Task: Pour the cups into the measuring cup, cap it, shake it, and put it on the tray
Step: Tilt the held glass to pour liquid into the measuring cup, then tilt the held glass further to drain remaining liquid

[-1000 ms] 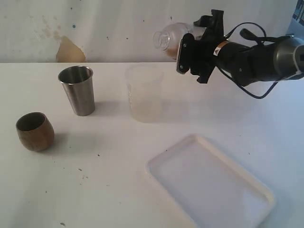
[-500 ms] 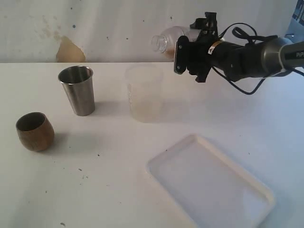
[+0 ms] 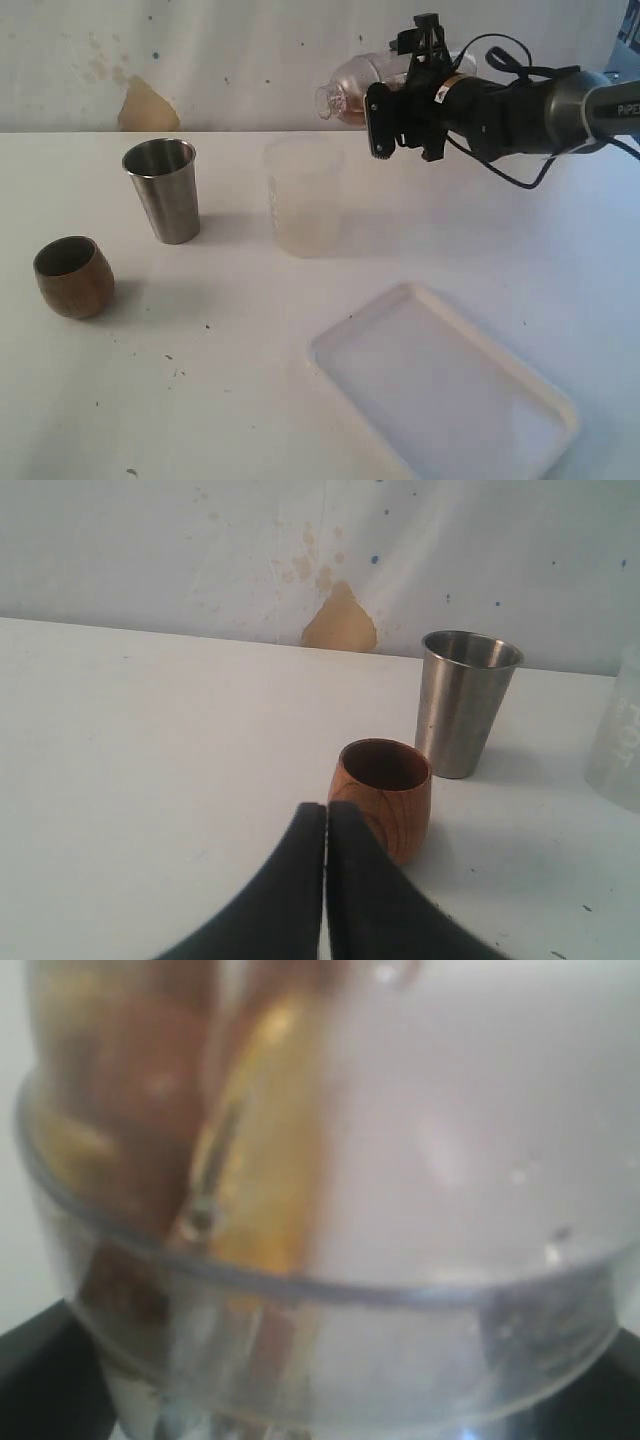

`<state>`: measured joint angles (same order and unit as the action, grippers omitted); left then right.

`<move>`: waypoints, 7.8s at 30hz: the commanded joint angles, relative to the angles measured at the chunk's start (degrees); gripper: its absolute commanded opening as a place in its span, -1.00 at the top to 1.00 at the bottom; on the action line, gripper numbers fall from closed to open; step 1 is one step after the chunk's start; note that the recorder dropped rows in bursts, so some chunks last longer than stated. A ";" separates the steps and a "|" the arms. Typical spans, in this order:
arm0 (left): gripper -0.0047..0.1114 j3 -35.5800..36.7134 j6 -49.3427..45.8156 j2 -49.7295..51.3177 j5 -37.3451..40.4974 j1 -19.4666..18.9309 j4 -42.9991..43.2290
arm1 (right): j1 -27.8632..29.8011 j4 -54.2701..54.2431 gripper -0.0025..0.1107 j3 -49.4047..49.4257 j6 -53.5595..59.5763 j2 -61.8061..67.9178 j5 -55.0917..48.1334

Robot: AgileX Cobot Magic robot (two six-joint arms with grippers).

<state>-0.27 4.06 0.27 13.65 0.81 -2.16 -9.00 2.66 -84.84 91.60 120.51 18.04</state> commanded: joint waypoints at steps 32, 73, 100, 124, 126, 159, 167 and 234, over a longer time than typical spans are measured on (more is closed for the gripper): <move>0.90 0.27 -0.09 -0.27 -0.22 -0.10 -0.29 | -0.04 3.47 0.96 -1.28 9.07 -1.08 9.01; 0.90 0.27 -0.09 -0.27 -0.22 -0.10 -0.29 | -0.15 5.37 0.96 -0.94 13.70 -1.08 11.80; 0.90 0.27 -0.09 -0.27 -0.22 -0.10 -0.29 | -0.79 7.94 0.96 2.31 13.56 -3.46 13.12; 0.90 0.27 -0.09 -0.27 -0.22 -0.10 -0.29 | -1.24 7.94 0.96 6.14 13.57 -5.07 14.28; 0.90 0.27 -0.09 -0.27 -0.22 -0.10 -0.29 | -1.24 7.95 0.96 6.14 13.57 -5.07 14.40; 0.90 0.27 -0.09 -0.27 -0.22 -0.10 -0.29 | -1.24 7.72 0.96 5.94 25.64 -5.07 15.38; 0.90 0.27 -0.09 -0.27 -0.22 -0.10 -0.29 | -1.24 7.95 0.96 5.94 25.64 -5.07 15.47; 0.90 0.27 -0.09 -0.27 -0.22 -0.10 -0.29 | -4.13 13.90 0.96 2.78 30.66 -5.46 16.19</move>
<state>-0.27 4.06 0.27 13.65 0.81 -2.16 -13.13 17.01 -81.50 121.25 116.61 32.45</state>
